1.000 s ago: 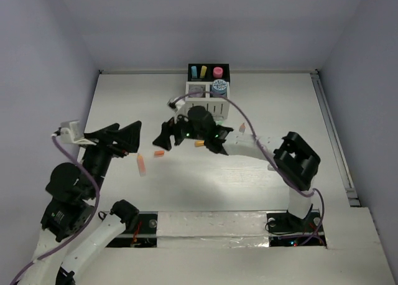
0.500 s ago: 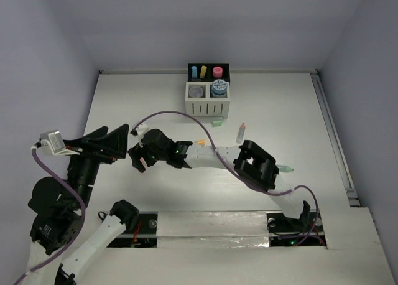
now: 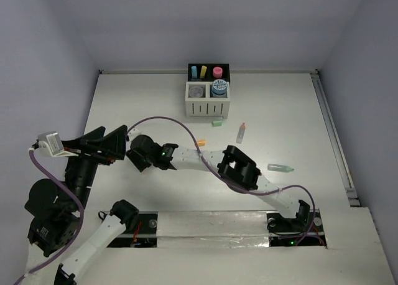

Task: Sort the stationery into containers
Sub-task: Pick up the pen from the center of the board.

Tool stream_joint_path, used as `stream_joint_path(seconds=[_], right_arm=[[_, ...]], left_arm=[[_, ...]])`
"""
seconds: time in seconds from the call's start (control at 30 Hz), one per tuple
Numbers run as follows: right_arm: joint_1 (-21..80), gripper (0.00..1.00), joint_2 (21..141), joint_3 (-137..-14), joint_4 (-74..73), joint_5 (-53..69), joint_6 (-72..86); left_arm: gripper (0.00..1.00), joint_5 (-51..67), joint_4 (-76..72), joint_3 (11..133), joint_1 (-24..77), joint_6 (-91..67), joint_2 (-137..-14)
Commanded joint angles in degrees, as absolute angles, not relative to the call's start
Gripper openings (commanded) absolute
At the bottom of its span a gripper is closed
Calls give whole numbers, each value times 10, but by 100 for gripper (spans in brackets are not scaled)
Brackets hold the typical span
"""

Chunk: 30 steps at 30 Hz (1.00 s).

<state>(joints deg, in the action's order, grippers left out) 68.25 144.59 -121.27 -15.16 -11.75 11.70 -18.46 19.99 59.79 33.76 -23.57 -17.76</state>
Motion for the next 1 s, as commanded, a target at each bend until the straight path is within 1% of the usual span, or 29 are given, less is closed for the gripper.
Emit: stream_joint_path(seconds=[0.0,0.03,0.1,0.13,0.2,0.23,0.3,0.33,0.43,0.53,0.63,0.73,0.77,0.83,0.87,0.9,0.97], right_arm=[[693,62,1463,-1239,-181,-141,107],[693,55,1468,-1244,-188,-145,107],[700,50,1478,-1253,-199,-165,100],[700,45,1481,-1253,-198,-172,98],[705,40,1483,-1247,-193,-181,96],[705,34,1482,-1243,-190,-183,95],[705,26,1474,-1231,-172,-187,98],[705,17,1470,-1217,-164,-189,98],[705,7,1436,-1183,-121,-179,107],[705,3,1388,-1146,-60,-166,120],[705,1,1341,-1108,20,-167,128],[699,1,1258,-1031,106,-168,137],[694,1,1211,-1010,125,-165,143],[680,1,1161,-942,170,-150,164],[665,1,1111,-917,187,-136,171],[658,1,1085,-858,223,-131,179],[636,1,1037,-806,246,-130,187]], left_arm=[[99,-181,180,602,339,-221,-174],[99,-182,179,600,339,-221,-173],[99,-182,175,597,339,-221,-172],[99,-183,174,596,339,-221,-173],[99,-184,172,597,339,-220,-174],[99,-184,173,598,339,-219,-175],[99,-184,174,599,339,-218,-176],[99,-185,174,599,339,-217,-177],[99,-185,175,599,339,-217,-179],[99,-178,177,599,339,-220,-185],[99,-166,174,594,339,-228,-191],[99,-145,169,591,339,-232,-196],[99,-132,168,590,339,-233,-199],[99,-119,162,583,339,-238,-200],[99,-108,161,580,339,-240,-200],[99,-104,160,576,339,-242,-200],[99,-81,157,561,339,-248,-207]])
